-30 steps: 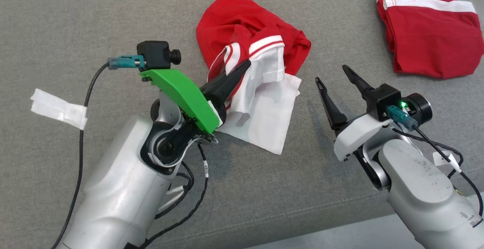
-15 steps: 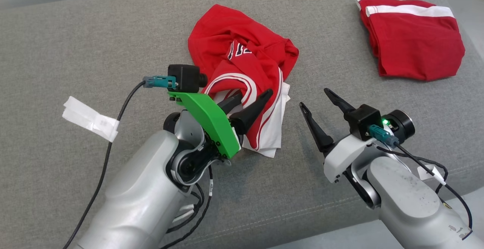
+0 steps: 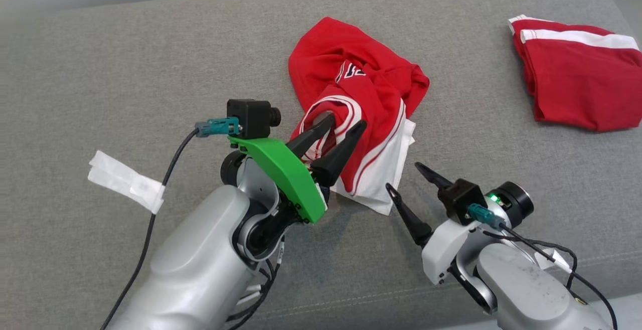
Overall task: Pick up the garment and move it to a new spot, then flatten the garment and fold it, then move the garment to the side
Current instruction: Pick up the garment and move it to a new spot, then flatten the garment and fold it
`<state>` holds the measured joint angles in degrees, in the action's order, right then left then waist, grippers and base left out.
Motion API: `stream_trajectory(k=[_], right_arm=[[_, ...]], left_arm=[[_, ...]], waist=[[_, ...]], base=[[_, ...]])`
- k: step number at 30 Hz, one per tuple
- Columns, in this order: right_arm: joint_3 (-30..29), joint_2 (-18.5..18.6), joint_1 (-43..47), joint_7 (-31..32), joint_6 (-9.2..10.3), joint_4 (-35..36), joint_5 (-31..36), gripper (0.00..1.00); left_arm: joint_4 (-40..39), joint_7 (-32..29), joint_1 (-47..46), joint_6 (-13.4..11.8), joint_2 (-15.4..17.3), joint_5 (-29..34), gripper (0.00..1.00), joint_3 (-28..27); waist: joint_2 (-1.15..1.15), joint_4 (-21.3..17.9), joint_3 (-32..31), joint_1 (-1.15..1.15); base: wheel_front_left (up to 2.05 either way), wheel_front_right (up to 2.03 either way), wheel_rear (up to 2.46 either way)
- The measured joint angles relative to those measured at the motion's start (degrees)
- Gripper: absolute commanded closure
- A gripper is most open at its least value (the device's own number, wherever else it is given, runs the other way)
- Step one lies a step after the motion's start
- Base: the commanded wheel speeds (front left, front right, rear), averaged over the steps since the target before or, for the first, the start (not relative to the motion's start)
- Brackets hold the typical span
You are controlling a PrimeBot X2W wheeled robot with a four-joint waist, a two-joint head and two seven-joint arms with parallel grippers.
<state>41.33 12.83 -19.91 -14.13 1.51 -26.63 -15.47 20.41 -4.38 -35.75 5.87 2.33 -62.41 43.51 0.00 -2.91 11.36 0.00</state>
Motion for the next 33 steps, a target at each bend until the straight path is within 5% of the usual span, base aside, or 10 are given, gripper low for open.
stream_trajectory(k=[18, 33], right_arm=[[2.6, -0.3, 2.0, 2.6, -0.33, -1.5, 2.0, 0.00], [2.5, 0.5, 3.1, 3.7, 0.19, -1.9, 1.8, 0.00]], left_arm=[[-0.3, 7.5, 8.7, 0.0, 0.1, 1.6, 0.00, 1.0], [0.1, 9.1, 10.6, -0.7, 0.6, 3.1, 0.00, 2.2]], waist=[[0.00, 7.7, -3.6, 0.00], [0.00, 4.4, -3.4, 0.00]], base=[[0.00, 0.00, 0.00], [0.00, 0.00, 0.00]])
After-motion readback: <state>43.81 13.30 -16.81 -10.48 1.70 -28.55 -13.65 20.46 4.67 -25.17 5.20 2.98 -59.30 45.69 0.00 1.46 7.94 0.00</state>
